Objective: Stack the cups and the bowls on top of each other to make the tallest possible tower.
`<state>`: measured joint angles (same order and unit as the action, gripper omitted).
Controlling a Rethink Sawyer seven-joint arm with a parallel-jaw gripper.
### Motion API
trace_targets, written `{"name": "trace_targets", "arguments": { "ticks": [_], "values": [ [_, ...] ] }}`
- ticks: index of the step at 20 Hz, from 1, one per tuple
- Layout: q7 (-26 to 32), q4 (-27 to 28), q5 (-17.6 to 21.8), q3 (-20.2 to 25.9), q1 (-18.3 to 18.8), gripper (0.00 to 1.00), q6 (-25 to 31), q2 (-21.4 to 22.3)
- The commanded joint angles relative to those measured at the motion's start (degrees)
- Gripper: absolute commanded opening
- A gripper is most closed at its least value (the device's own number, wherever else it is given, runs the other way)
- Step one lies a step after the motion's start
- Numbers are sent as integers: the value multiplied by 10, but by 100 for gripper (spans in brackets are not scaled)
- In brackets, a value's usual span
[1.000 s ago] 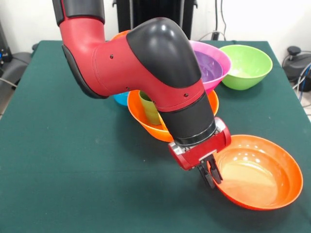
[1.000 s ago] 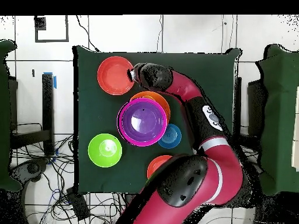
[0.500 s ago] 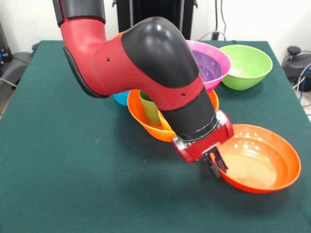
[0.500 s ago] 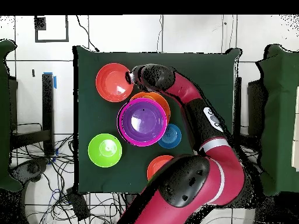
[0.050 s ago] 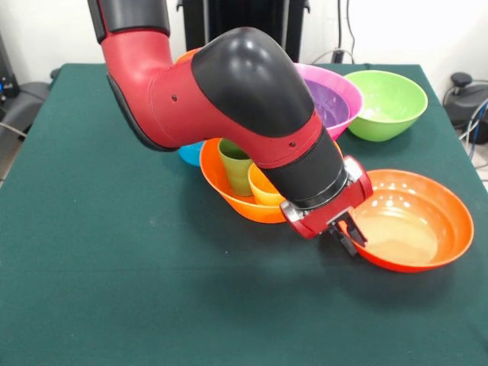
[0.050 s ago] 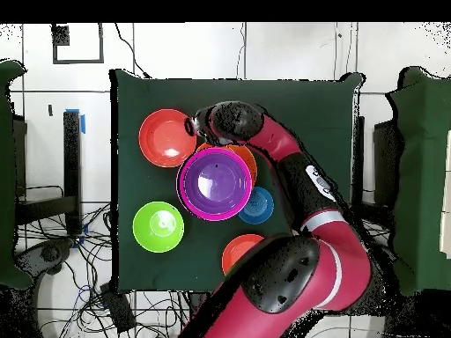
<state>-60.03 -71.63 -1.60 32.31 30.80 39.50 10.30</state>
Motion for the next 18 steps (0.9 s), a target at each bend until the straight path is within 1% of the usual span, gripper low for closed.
{"name": "trace_targets", "arguments": {
  "ticks": [1,6,9,13,14,18],
  "values": [
    [-74,-49,-29,21,10,0,65,25],
    [-62,-64,-33,33,21,0,58,24],
    [-41,-59,-34,51,27,0,44,17],
    [-26,-55,-32,66,32,0,32,14],
    [-18,-57,-26,78,38,100,22,11],
    [10,-54,-14,105,51,100,-13,0]
  ]
}}
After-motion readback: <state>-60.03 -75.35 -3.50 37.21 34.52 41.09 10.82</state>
